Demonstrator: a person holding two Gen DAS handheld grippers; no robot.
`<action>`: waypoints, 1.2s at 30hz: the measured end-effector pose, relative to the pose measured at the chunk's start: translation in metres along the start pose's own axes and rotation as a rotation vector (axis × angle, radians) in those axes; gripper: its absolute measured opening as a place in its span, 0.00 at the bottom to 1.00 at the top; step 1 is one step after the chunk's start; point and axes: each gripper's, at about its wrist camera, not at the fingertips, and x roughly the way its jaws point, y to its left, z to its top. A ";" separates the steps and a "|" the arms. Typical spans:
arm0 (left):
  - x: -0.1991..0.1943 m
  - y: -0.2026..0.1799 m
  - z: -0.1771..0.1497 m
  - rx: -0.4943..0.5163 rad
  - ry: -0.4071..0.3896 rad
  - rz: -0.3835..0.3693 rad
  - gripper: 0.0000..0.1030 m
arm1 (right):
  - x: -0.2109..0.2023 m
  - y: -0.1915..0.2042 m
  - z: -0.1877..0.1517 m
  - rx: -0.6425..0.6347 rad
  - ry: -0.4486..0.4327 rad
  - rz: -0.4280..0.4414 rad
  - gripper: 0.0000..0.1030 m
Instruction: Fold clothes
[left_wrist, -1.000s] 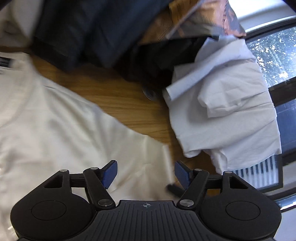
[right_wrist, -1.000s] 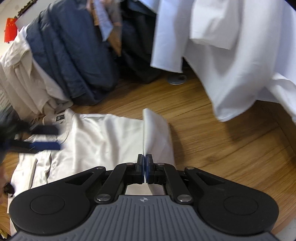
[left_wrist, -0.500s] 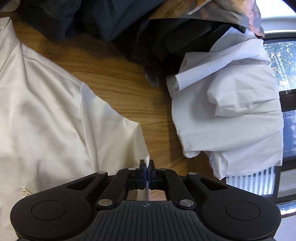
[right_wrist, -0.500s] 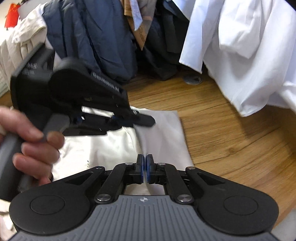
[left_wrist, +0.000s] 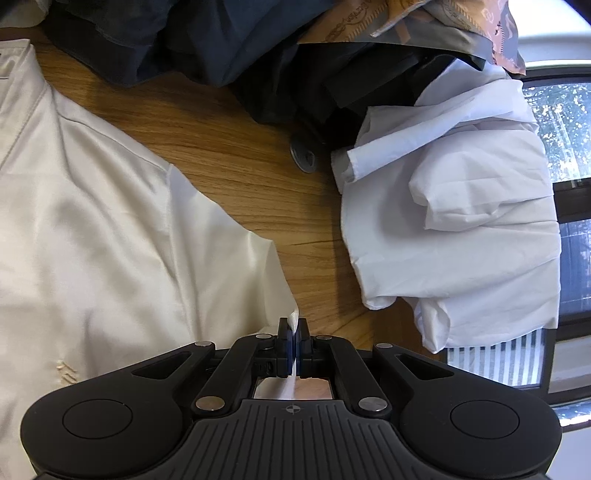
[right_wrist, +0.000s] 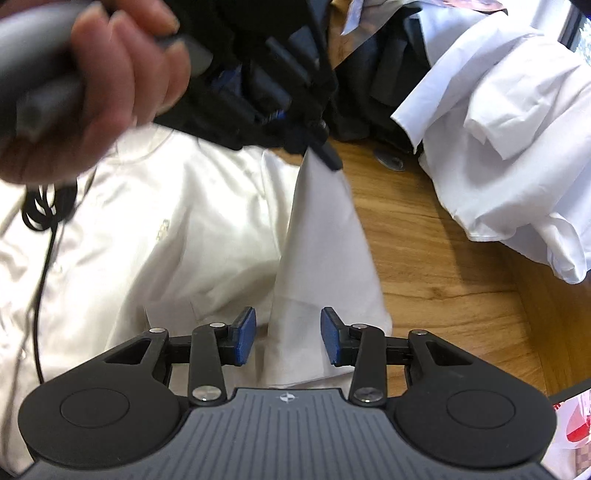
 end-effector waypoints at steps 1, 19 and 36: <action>-0.001 0.002 0.000 0.001 -0.001 0.003 0.04 | 0.002 -0.001 -0.002 0.018 0.008 0.005 0.32; -0.060 0.025 0.002 0.284 0.019 0.170 0.04 | -0.057 0.025 0.012 0.036 -0.014 0.162 0.02; -0.068 0.059 0.008 0.329 0.003 0.249 0.04 | -0.031 0.066 0.027 -0.050 0.069 0.241 0.02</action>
